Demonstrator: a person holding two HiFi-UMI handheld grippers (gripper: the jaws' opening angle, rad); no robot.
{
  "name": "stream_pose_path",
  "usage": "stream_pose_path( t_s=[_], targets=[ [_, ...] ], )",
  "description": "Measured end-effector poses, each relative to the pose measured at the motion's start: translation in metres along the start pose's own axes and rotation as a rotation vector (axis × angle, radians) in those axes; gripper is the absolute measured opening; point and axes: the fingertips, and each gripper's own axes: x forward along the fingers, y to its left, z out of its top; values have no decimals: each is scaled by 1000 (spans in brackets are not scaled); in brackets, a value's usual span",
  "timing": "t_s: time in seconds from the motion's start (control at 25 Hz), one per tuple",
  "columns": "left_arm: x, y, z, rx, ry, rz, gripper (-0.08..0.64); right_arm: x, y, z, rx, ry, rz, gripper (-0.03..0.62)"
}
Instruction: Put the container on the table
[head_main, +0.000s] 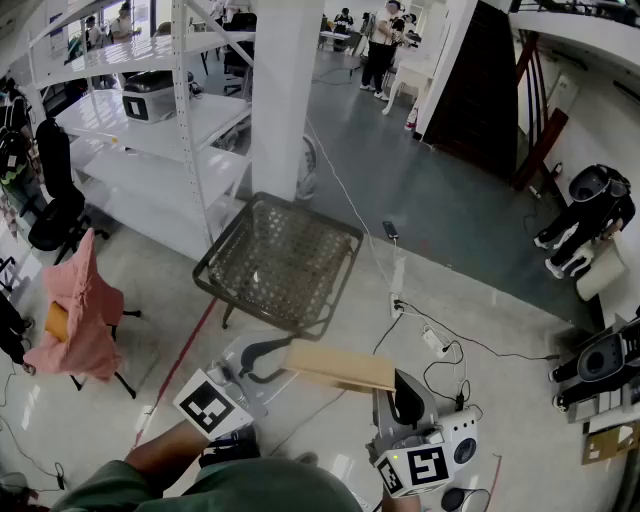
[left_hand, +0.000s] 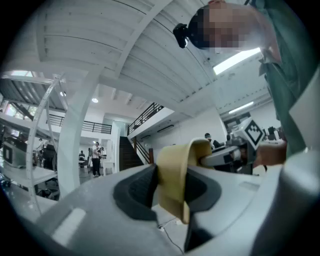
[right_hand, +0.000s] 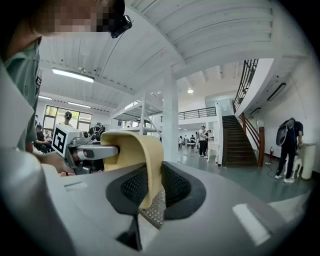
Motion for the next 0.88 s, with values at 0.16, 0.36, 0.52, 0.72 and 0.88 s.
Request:
stream_pose_path(
  t_s=[0.16, 0.36, 0.52, 0.72, 0.88],
  targets=[
    [3, -4, 2, 4, -1, 4, 109, -4, -4, 2, -4, -4, 3, 61],
    [-3, -1, 2, 3, -9, 2, 109, -1, 3, 2, -7, -4, 0, 62],
    [-9, 9, -1, 0, -8, -8, 109, 8, 10, 1, -3, -3, -12, 63],
    [-22, 29, -5, -2, -9, -25, 108, 24, 27, -1, 11, 6, -23, 66],
    [-34, 49, -5, -11, -10, -41, 108, 41, 42, 3, 27, 3, -43, 67]
  ],
)
